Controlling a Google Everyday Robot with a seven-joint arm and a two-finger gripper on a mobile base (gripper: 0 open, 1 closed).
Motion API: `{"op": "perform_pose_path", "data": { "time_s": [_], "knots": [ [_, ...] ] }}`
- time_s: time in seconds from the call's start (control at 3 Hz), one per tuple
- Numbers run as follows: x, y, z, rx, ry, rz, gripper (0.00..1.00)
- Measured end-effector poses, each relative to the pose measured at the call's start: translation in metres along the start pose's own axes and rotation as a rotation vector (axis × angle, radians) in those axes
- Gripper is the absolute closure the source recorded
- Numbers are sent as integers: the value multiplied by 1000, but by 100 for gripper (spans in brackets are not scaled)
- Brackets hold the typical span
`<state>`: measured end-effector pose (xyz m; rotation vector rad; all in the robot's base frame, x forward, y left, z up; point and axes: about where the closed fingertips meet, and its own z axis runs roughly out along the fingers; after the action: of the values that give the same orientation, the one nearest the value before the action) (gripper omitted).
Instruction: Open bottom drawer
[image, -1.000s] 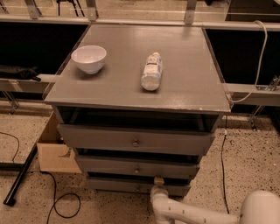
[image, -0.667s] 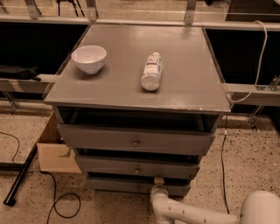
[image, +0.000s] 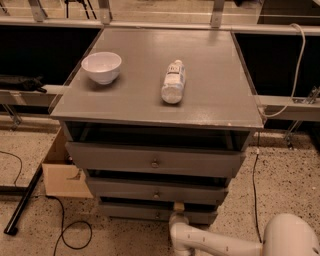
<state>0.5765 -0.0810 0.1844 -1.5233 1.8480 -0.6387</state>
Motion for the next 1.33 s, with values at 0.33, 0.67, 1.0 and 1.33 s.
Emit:
{"op": "perform_pose_path", "data": {
  "time_s": [0.33,0.67,1.0,1.33],
  "knots": [
    [-5,-9,15,9,9,-32,0],
    [-5,-9,15,9,9,-32,0],
    [-5,-9,15,9,9,-32,15],
    [-5,-9,15,9,9,-32,38]
  ]
}}
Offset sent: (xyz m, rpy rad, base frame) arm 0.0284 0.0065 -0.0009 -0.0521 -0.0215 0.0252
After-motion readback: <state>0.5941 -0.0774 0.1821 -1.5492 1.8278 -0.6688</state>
